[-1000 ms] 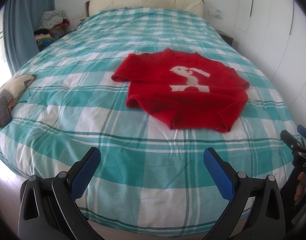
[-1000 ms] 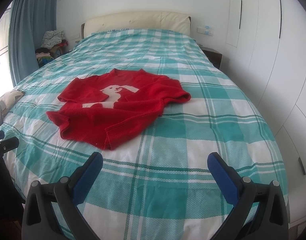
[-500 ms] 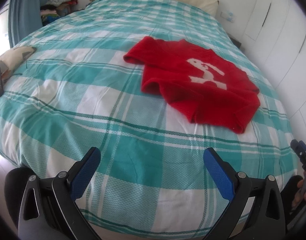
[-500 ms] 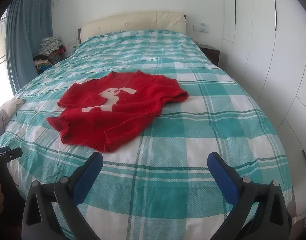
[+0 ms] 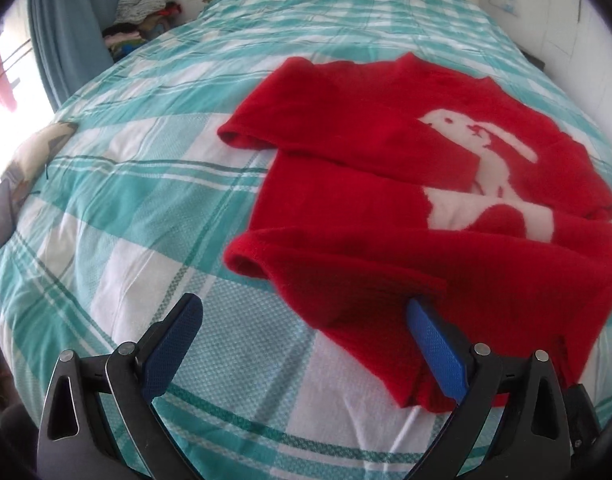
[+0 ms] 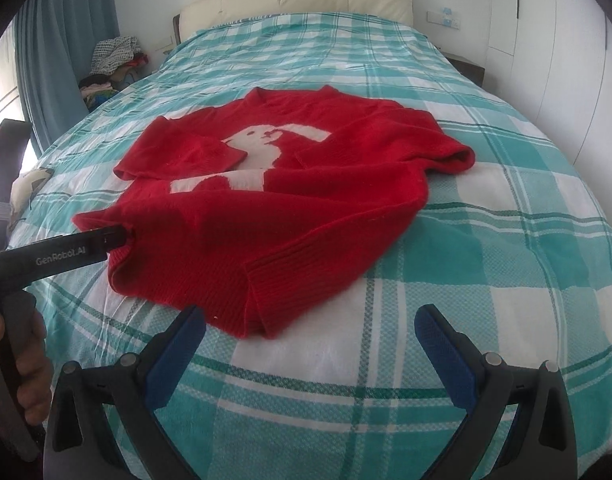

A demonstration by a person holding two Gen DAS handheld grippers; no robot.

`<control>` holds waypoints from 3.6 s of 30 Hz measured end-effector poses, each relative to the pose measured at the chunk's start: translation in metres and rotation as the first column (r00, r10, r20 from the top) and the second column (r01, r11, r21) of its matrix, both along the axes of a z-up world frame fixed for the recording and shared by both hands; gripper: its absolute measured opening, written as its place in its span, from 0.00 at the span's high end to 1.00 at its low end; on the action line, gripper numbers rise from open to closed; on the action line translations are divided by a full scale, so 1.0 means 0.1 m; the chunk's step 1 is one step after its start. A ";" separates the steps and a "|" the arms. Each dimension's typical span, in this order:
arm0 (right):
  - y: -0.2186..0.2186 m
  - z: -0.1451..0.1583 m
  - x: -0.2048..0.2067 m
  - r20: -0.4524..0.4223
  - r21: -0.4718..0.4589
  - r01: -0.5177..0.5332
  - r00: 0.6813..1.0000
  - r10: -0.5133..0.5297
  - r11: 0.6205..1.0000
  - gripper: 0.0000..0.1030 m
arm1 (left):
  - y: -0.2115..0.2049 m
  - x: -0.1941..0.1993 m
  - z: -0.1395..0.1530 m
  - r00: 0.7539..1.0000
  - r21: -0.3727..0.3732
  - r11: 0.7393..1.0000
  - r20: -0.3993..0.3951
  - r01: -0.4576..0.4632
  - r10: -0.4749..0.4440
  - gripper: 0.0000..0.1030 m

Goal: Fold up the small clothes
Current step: 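Grasp the sweater hem with the left gripper while the right gripper grasps the hem, then pull the hem with both grippers to straighten the sweater, then release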

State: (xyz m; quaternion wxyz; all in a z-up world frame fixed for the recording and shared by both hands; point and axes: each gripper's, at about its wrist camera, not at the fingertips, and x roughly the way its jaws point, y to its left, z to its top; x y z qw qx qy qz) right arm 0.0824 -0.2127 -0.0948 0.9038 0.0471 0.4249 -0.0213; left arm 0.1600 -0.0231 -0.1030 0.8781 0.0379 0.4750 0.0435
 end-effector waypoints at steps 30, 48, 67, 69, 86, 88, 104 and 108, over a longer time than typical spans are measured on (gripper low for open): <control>-0.69 0.20 -0.78 0.077 -0.088 0.116 0.991 -0.109 0.989 0.00 | 1.25 -0.51 0.13 0.998 -0.164 0.984 -0.030 -0.063 0.059 0.01; -0.80 0.00 -0.29 -0.002 0.436 -0.119 0.991 0.134 0.892 0.96 | 0.87 -0.53 0.23 0.961 -0.502 0.835 -0.031 0.224 -0.276 0.92; -0.89 -0.25 -0.72 -0.119 0.481 -0.023 0.989 0.091 0.876 0.76 | 1.21 -0.89 0.09 0.944 -0.562 0.794 -0.065 0.233 -0.323 0.37; -0.90 -0.21 -0.76 -0.104 0.490 -0.035 0.990 0.098 0.871 0.74 | 1.13 -0.87 0.05 0.938 -0.556 0.796 -0.080 0.239 -0.337 0.38; -0.72 0.02 -0.97 -0.132 0.396 -0.043 0.986 0.103 0.917 0.97 | 1.22 -1.12 0.18 0.958 -0.392 0.895 -0.097 0.213 -0.270 0.99; -0.65 -0.07 -0.99 -0.168 0.365 -0.029 0.981 0.096 0.931 0.97 | 1.19 -1.12 0.07 0.958 -0.351 0.912 -0.111 0.212 -0.265 0.99; -0.60 -0.44 -1.15 -0.103 0.285 -0.009 0.994 0.040 0.958 0.95 | 1.05 -1.17 -0.13 0.976 -0.290 0.936 -0.037 0.197 -0.217 0.93; -0.54 -0.37 -1.20 -0.088 0.253 -0.019 0.995 0.042 0.967 0.81 | 1.03 -1.23 -0.05 0.975 -0.311 0.928 -0.018 0.206 -0.222 0.66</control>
